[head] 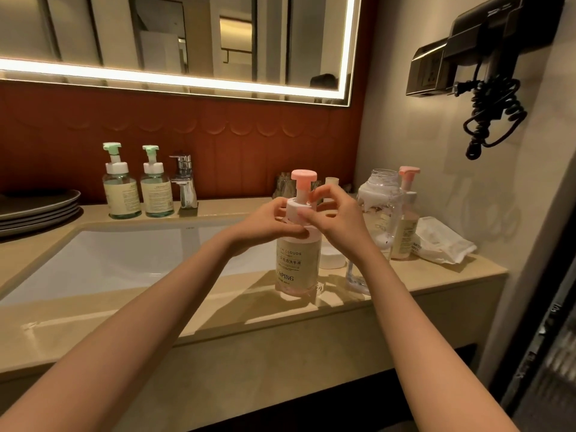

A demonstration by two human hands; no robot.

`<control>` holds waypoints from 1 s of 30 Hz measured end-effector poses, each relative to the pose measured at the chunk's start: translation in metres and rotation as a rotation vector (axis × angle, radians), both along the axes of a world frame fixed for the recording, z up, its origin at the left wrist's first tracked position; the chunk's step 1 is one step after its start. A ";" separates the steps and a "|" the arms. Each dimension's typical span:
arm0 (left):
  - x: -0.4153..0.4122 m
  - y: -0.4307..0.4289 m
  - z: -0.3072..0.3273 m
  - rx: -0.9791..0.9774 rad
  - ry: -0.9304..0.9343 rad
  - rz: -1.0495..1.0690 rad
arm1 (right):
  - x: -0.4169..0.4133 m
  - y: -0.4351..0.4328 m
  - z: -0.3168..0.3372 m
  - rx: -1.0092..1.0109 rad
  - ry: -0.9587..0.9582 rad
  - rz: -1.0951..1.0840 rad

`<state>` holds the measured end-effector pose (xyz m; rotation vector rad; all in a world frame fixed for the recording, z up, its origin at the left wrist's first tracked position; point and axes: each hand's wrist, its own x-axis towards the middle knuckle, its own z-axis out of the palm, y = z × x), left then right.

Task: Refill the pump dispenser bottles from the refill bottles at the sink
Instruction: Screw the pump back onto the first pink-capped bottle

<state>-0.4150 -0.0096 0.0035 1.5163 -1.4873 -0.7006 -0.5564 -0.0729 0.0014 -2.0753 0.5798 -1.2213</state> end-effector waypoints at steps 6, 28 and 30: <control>-0.003 -0.004 -0.014 -0.022 -0.008 -0.001 | 0.003 -0.001 0.002 0.192 -0.005 0.155; -0.009 -0.007 -0.015 -0.054 -0.036 -0.007 | 0.008 0.002 0.003 0.055 0.093 -0.010; -0.010 -0.006 -0.015 -0.056 -0.044 -0.006 | 0.011 0.003 0.001 -0.003 0.089 -0.079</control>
